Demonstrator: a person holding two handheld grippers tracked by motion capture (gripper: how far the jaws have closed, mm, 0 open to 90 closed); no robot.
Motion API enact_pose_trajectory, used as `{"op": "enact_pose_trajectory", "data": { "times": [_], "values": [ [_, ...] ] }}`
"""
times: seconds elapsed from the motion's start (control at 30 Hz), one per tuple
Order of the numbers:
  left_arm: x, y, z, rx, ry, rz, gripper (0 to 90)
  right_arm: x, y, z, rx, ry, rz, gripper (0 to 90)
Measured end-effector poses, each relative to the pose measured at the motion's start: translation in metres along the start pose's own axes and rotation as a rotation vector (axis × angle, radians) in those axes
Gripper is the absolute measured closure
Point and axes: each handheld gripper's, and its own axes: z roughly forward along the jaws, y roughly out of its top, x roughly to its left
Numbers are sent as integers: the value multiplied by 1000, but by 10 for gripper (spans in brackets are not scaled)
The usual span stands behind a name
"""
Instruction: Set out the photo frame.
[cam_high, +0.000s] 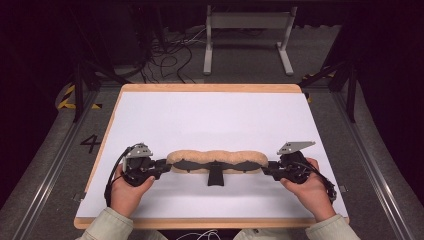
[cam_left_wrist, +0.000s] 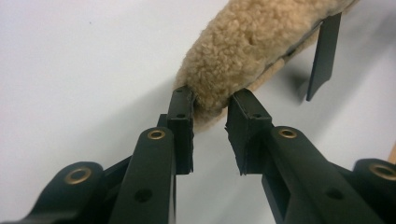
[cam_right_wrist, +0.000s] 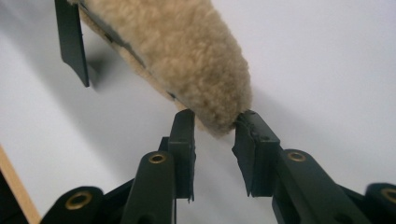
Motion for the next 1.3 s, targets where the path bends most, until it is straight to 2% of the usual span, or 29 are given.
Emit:
{"op": "enact_pose_trajectory", "data": {
  "times": [0.03,0.13,0.27,0.33,0.47,0.53,0.57,0.63,0.67,0.7,0.73,0.87,1.13,1.23,1.3],
  "values": [
    [0,-1,-1,5,-2,8,720,0,-1,-1,5,0,-6,693],
    [-2,-6,-3,12,-27,-1,713,0,-3,-3,5,30,-23,692],
    [-3,-8,-4,20,-30,-3,718,-2,-6,-8,-3,72,-32,681],
    [-3,-8,-4,23,-30,-3,724,-2,-6,-9,-3,76,-37,680],
    [-7,-11,-7,41,-23,11,797,-4,-5,-15,-18,87,-45,684],
    [-11,-12,-8,46,-52,22,861,-5,-4,-16,-28,83,-56,693],
    [-15,-12,-8,54,-56,41,887,-6,-4,-17,-32,80,-61,700],
    [-21,-11,-7,75,-63,70,899,-6,-5,-19,-34,80,-73,717],
    [-21,-11,-7,75,-63,70,899,-7,-6,-20,-33,77,-75,728],
    [-25,-9,-4,93,-69,100,900,-8,-7,-21,-32,71,-73,735],
    [-27,-9,-3,102,-71,108,900,-8,-7,-21,-33,66,-72,744],
    [-28,-9,2,125,-77,125,900,-12,-8,-23,-23,61,-68,795],
    [-29,-8,14,188,-60,176,900,-23,-10,-27,-51,30,-36,842],
    [-29,-8,21,203,-65,172,900,-24,-10,-25,-50,7,-38,891],
    [-30,-8,25,214,-52,180,900,-24,-10,-23,-53,-5,-41,900]
  ]
}}
